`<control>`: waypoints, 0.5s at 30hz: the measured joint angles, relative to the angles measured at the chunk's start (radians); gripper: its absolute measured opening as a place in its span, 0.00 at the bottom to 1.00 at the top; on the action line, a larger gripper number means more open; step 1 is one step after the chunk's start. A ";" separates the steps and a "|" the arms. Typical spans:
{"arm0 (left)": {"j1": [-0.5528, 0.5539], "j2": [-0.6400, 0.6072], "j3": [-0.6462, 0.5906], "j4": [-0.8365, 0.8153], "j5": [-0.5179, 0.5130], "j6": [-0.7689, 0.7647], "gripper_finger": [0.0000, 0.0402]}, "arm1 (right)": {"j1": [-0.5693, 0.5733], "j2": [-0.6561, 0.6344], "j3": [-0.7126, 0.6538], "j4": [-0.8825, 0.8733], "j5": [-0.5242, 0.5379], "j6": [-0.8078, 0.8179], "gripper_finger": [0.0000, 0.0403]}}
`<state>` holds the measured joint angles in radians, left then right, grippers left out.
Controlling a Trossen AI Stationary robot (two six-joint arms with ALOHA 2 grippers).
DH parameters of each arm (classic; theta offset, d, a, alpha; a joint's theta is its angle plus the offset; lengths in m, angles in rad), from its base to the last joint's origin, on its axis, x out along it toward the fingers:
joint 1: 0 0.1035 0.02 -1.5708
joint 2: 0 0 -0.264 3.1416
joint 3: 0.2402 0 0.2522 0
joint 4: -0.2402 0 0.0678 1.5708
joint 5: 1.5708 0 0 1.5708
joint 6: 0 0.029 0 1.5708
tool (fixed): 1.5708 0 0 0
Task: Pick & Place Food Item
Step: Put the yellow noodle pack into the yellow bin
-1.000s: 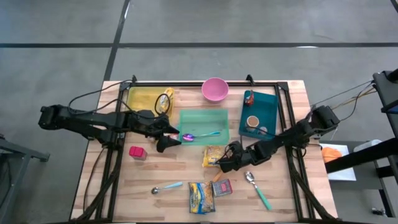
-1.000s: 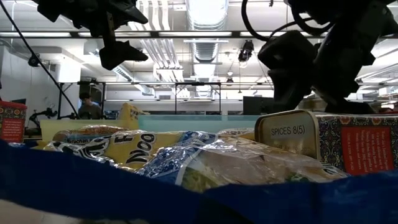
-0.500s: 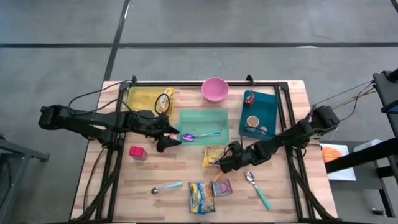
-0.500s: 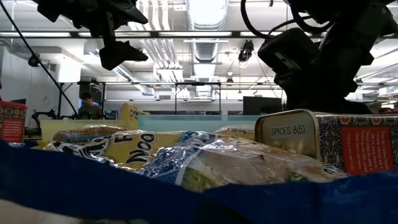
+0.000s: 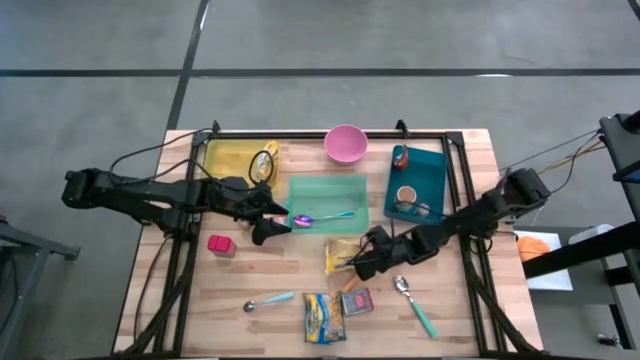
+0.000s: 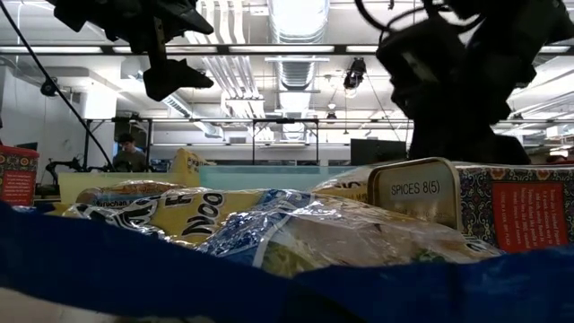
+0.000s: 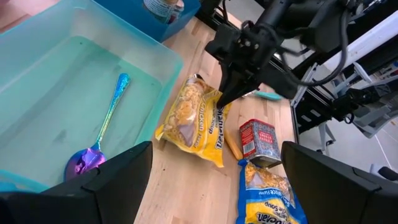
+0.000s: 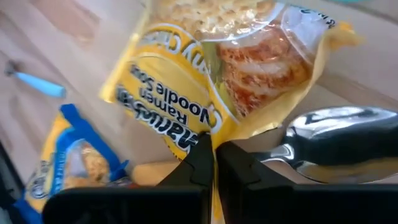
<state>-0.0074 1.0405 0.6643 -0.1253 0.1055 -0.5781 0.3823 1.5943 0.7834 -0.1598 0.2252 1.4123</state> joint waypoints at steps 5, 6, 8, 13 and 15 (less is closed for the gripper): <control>0.000 0.000 0.000 0.000 0.000 -0.001 0.90 | 0.009 -0.054 0.015 -0.021 0.040 -0.050 0.02; 0.000 0.000 0.000 0.000 0.000 -0.002 0.90 | 0.011 -0.067 0.015 -0.021 0.044 -0.060 0.02; 0.000 0.000 0.000 0.000 0.000 -0.002 0.90 | 0.015 -0.084 0.018 -0.023 0.056 -0.082 0.02; 0.000 0.000 0.000 0.003 -0.025 -0.002 0.90 | 0.029 -0.110 0.042 -0.022 0.058 -0.206 0.02; 0.001 0.002 -0.002 0.023 -0.046 0.001 0.90 | 0.031 -0.116 0.052 -0.027 0.033 -0.284 0.02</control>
<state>-0.0069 1.0426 0.6628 -0.1021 0.0597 -0.5768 0.4133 1.4784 0.8358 -0.1863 0.2580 1.1282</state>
